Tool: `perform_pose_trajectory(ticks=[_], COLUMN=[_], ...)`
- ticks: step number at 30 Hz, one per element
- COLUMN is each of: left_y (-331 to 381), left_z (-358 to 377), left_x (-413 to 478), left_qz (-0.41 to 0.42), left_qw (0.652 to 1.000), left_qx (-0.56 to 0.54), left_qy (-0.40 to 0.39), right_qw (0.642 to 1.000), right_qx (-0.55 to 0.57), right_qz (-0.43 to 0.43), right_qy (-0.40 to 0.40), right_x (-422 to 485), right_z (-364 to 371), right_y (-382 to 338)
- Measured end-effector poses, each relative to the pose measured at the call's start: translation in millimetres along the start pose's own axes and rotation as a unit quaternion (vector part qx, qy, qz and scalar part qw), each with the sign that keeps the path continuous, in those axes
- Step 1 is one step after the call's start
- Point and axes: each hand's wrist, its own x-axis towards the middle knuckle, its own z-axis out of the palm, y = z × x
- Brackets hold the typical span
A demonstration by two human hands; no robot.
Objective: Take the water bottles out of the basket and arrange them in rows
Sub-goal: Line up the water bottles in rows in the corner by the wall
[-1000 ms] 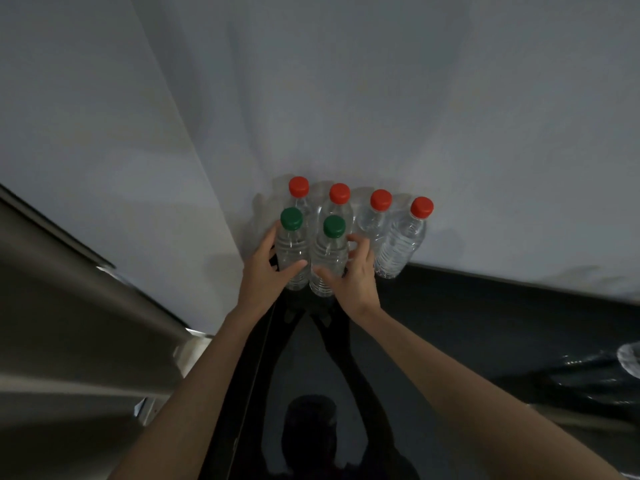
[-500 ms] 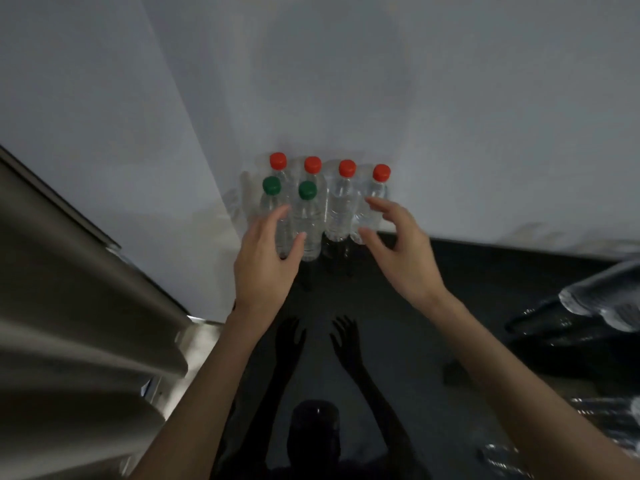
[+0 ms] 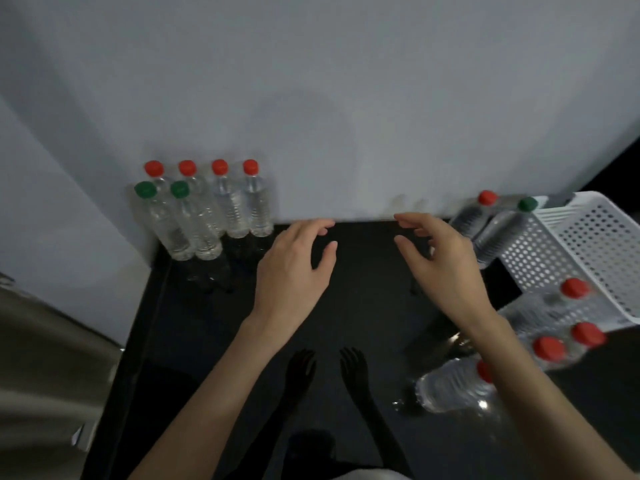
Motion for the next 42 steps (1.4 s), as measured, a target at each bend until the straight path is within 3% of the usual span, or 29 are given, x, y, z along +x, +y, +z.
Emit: perform_pose_trajectory(ticks=[12,24,29,42], left_y=[122.8,125.9,105.2,98.5], left_z=[115.7,171.3,191.9,202.9], left_x=[-57.3,-131.4,-148.2,-167.4], left_qz=[0.006,-0.049,-0.126,-0.178], left_qw=[0.987,0.966,0.951,0.94], left_qx=[-0.081,-0.076,-0.141,-0.195], left_qy=[-0.139,-0.243,-0.246,-0.217], right_qw=[0.998,0.996,0.994,0.992], right_qx=[-0.015,0.027,0.063,0.083], right_qz=[0.043,0.004,0.028,0.053], right_qy=[-0.046,-0.08,-0.087,-0.084], right_x=[-66.5,-138.1,-153.1,-156.9], right_z=[-121.5,-90.9,-77.3,-68.7], right_y=[120.9,185.8,203.2,197.6])
